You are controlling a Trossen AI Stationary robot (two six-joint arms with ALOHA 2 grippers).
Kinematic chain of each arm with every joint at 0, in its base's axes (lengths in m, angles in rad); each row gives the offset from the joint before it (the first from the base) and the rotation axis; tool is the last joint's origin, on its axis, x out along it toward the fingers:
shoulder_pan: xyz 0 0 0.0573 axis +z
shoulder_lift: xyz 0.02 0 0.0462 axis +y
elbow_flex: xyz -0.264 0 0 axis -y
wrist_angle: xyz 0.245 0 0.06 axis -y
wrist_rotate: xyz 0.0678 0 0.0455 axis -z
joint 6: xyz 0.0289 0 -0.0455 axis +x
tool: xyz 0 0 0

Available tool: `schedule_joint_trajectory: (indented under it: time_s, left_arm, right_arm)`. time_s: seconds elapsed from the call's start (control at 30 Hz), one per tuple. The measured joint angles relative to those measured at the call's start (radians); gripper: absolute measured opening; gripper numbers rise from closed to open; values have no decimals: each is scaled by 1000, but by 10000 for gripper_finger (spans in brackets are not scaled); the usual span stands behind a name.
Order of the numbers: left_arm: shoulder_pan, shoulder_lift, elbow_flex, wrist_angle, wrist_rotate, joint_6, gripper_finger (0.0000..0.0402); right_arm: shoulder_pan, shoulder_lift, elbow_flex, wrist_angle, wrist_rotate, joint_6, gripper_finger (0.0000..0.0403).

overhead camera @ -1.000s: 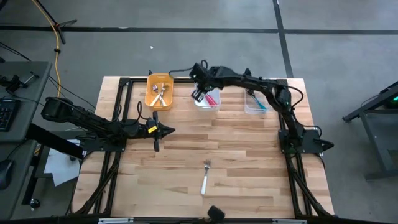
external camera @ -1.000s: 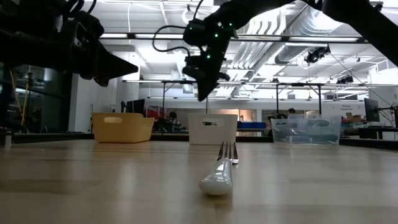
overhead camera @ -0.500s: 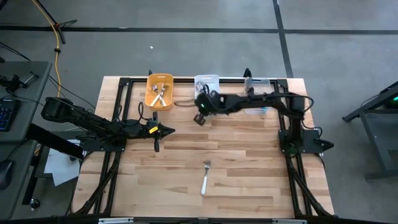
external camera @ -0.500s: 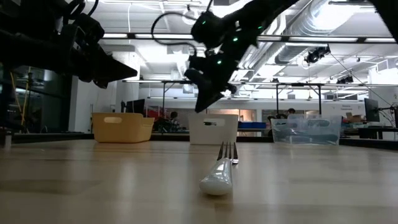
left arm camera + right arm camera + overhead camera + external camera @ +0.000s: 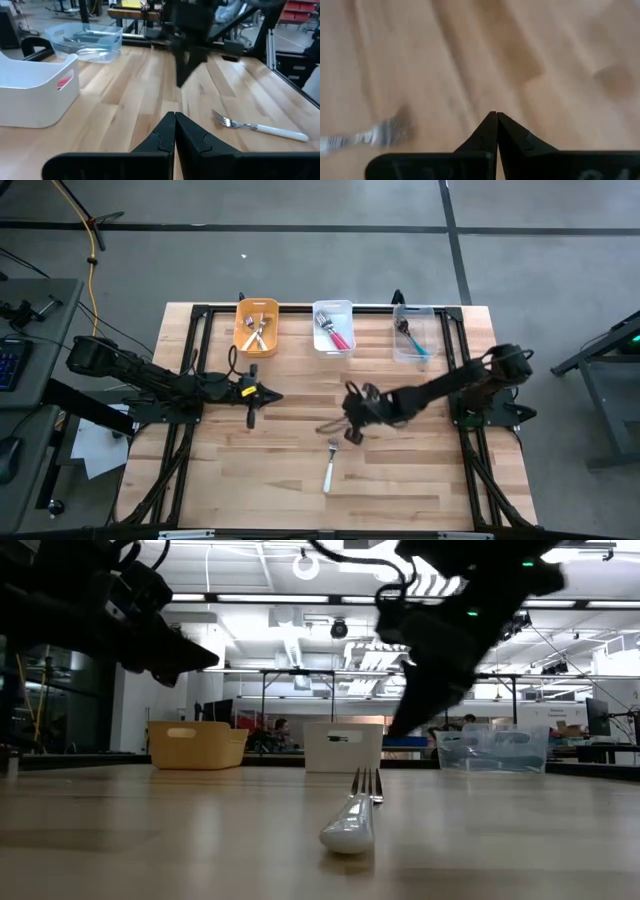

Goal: Sort silverware by color (type)
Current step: Put the white fork into the yellow bin

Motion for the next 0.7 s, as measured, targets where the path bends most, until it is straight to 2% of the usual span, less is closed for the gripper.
schedule_joint_trajectory:
  time_s: [0.1,0.23,0.43,0.53,0.7]
  left_arm:
    - [0,5,28,-49,8,-4,0]
    - [0,13,45,-83,8,-4,0]
    - [0,22,45,-93,8,-4,0]
    - [0,34,45,-91,8,-3,0]
    - [1,60,45,-90,8,-3,0]
  right_arm:
    - [68,0,-49,43,10,80,10]
    - [108,0,-113,174,16,148,50]
    - [82,0,-207,444,-137,161,139]
    - [63,8,-239,491,-177,176,177]
    - [40,67,-252,589,-248,172,203]
